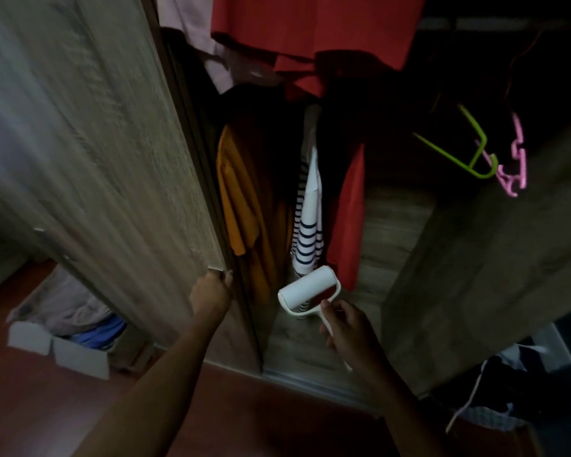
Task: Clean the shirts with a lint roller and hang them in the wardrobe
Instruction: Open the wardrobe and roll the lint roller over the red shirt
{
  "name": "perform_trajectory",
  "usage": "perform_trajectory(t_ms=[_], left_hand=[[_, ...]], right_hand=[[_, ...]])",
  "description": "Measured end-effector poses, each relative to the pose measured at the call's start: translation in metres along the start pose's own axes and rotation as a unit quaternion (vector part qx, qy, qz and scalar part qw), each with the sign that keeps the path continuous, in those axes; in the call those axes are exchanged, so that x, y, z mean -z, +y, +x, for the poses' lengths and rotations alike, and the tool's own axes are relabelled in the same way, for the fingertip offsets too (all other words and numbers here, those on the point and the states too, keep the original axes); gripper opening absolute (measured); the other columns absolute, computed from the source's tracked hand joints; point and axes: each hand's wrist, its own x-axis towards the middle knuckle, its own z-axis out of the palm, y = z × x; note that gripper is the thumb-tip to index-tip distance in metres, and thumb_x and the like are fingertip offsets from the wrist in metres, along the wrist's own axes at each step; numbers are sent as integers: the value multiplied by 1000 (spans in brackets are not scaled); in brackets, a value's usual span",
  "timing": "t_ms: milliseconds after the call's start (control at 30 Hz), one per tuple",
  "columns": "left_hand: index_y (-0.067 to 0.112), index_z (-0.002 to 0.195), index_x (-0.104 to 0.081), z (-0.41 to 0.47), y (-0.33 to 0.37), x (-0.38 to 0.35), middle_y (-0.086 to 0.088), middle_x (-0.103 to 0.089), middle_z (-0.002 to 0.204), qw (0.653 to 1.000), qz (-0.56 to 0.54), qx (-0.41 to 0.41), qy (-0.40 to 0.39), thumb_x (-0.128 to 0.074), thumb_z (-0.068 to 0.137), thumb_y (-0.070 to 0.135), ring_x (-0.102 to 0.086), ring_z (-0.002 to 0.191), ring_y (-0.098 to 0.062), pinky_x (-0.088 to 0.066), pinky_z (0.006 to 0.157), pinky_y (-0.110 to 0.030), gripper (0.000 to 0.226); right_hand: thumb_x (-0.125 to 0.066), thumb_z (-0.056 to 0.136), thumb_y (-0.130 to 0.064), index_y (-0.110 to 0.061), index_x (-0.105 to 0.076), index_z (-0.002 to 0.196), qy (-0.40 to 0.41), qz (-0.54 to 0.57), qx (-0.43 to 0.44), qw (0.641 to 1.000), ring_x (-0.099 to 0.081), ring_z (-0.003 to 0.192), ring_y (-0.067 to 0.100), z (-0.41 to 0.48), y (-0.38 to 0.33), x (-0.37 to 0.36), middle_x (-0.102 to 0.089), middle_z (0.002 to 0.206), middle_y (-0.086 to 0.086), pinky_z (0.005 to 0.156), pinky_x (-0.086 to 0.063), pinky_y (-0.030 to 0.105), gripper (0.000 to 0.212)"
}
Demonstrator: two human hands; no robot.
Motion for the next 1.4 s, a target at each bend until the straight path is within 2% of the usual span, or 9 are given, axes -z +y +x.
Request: perform_trajectory(t_ms=[400, 600, 700, 833, 933, 1100, 1167, 1267, 1400], left_hand=[[15, 92, -65, -5, 5, 7, -9, -69, 85, 1000, 14, -7, -9, -45, 99, 54, -68, 79, -30, -57, 69, -39, 44], [8, 109, -69, -4, 40, 36, -13, -69, 102, 992, 28, -11, -124, -60, 92, 45, -69, 95, -31, -58, 85, -41, 42], [12, 100, -73, -27, 101, 70, -10, -73, 94, 992, -72, -93, -49, -63, 93, 38, -70, 91, -31, -58, 80, -39, 28], [22, 89, -74, -61, 180, 111, 5, -73, 79, 917, -278, -285, 12, -63, 96, 19, -64, 67, 0, -49, 61, -16, 13], [18, 105, -72, -68, 230, 115, 8, -72, 84, 894, -337, -294, 5, -68, 93, 30, -66, 70, 0, -54, 66, -17, 18], [19, 144, -49, -52, 273, 80, 1, -65, 120, 922, -262, -282, -25, -67, 85, 58, -66, 89, -10, -55, 82, -30, 73], [19, 135, -59, -46, 276, 72, 0, -69, 116, 919, -256, -302, 1, -63, 92, 49, -67, 99, -15, -57, 86, -39, 52], [19, 114, -72, -41, 271, 75, 1, -76, 96, 912, -314, -262, 18, -60, 99, 29, -72, 84, -16, -59, 76, -44, 22], [12, 109, -71, -44, 255, 96, -8, -76, 94, 891, -422, -167, -37, -54, 103, 22, -75, 84, -23, -62, 75, -41, 21]], right_hand=[[-53, 99, -33, -6, -62, 88, -7, 42, 10, 999, -52, 48, 7, 14, -27, -28, -61, 67, 8, 47, -42, 18, 31], [-70, 90, -21, -21, -63, 108, 22, 96, 92, 991, -64, 74, 5, -1, -29, -2, -71, 91, -3, 63, -49, 20, 19], [-65, 94, -17, -17, -65, 109, 89, 131, 135, 978, -67, 75, 8, -10, -43, 23, -71, 85, 1, 63, -52, 20, 15], [-54, 100, -25, -16, -64, 94, 174, 137, 146, 964, -61, 63, 17, -1, -52, 63, -65, 73, 7, 59, -50, 33, 15], [-47, 103, -28, -12, -63, 101, 189, 147, 120, 964, -53, 56, 16, 11, -54, 93, -58, 70, 6, 51, -44, 31, 23], [-42, 104, -37, -21, -65, 107, 166, 152, 100, 969, -46, 53, 17, 45, -53, 117, -50, 68, 5, 44, -37, 29, 28], [-43, 104, -38, -24, -66, 106, 148, 159, 106, 970, -45, 51, 15, 65, -55, 117, -49, 65, 3, 44, -36, 29, 27], [-44, 103, -39, -28, -66, 100, 95, 162, 129, 974, -42, 48, 14, 95, -68, 117, -47, 61, -2, 43, -34, 28, 25], [-43, 103, -41, -21, -62, 100, -8, 147, 172, 974, -41, 49, 16, 134, -99, 113, -46, 66, 3, 43, -33, 26, 28]])
